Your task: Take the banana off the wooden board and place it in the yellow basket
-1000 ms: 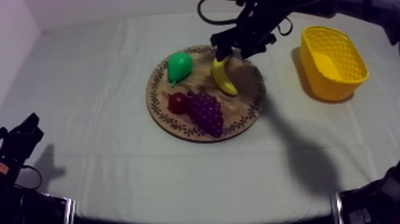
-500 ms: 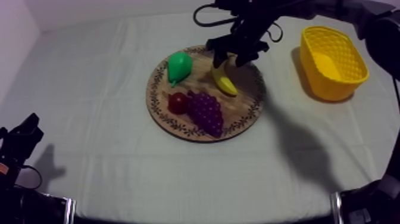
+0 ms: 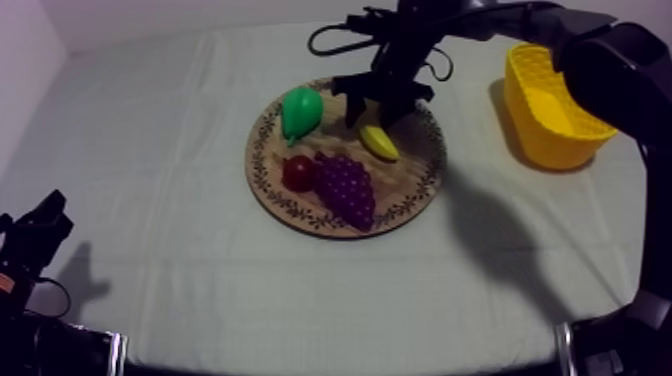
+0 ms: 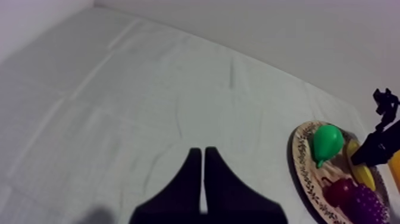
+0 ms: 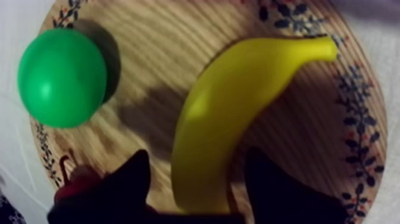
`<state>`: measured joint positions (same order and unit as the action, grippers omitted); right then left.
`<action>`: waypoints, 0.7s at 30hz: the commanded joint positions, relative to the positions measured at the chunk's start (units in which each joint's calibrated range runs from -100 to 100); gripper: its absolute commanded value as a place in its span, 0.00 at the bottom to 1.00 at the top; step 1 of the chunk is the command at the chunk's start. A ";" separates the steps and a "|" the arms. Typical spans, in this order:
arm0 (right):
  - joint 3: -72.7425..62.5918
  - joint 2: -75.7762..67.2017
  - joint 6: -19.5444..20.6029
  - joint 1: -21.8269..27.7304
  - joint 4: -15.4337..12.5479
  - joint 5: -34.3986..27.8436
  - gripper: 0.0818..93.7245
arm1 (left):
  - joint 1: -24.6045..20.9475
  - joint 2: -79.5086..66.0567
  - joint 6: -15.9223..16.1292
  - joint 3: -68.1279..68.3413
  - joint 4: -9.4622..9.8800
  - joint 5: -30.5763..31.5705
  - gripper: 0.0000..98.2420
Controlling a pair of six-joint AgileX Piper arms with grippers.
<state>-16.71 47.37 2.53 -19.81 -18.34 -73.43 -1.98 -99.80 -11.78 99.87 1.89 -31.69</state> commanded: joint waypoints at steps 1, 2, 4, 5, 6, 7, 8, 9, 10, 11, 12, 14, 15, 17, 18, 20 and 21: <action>-0.94 0.91 -0.07 0.23 -0.56 -1.62 0.42 | -0.01 -0.03 -0.01 0.02 -0.01 0.00 0.00; -1.30 1.30 -0.07 0.34 -0.78 -2.11 0.39 | -0.01 -0.03 -0.01 0.02 -0.01 0.00 0.00; -1.84 1.87 -0.14 0.51 -1.09 -2.78 0.33 | -0.01 -0.03 -0.01 0.02 -0.01 0.00 0.00; -1.99 2.05 -0.25 0.58 -1.22 -2.92 0.30 | -0.01 -0.03 -0.01 0.02 -0.01 0.00 0.00; -2.14 2.17 -0.38 0.63 -1.32 -2.93 0.27 | -0.01 -0.03 -0.01 0.02 -0.01 0.00 0.00; -2.30 2.28 -0.48 0.66 -1.35 -2.86 0.24 | -0.01 -0.03 0.00 0.02 -0.01 0.00 0.00; -2.49 2.38 -0.54 0.71 -1.34 -2.74 0.21 | -0.01 -0.03 0.01 0.02 -0.01 0.00 0.00; -2.65 2.46 -0.72 0.74 -1.33 -2.63 0.19 | -0.01 -0.03 0.00 0.02 -0.01 0.00 0.00; -2.86 2.51 -0.87 0.74 -1.27 -2.53 0.17 | -0.01 -0.03 0.00 0.02 -0.01 0.00 0.00; -3.11 2.52 -0.89 0.67 -1.09 -2.46 0.15 | -0.01 -0.03 -0.01 0.02 -0.01 0.00 0.00; -3.32 2.45 -0.91 0.58 -0.88 -2.41 0.14 | -0.01 -0.03 -0.01 0.02 -0.01 0.00 0.00; -3.66 1.92 -0.84 0.34 -0.32 -2.32 0.13 | -0.01 -0.03 -0.01 0.02 -0.01 0.00 0.00; -3.77 1.42 -0.80 0.23 -0.04 -2.34 0.13 | -0.01 -0.03 -0.01 0.02 -0.01 0.00 0.00; -3.83 -0.21 -0.77 0.12 0.34 -2.55 0.12 | -0.01 -0.03 -0.02 0.02 -0.01 0.00 0.00; -3.66 -1.35 -0.81 0.15 0.44 -2.64 0.12 | -0.01 -0.03 0.00 0.02 -0.01 0.00 0.00; -2.88 -4.24 -1.01 0.41 0.43 -2.84 0.12 | -0.01 -0.03 0.02 0.02 -0.01 0.00 0.00; -2.36 -5.92 -1.13 0.65 0.38 -2.99 0.12 | -0.01 -0.03 0.01 0.02 -0.01 0.00 0.00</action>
<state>-19.50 44.01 1.47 -19.39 -18.07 -76.41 -1.98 -99.80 -11.78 99.87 1.89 -31.70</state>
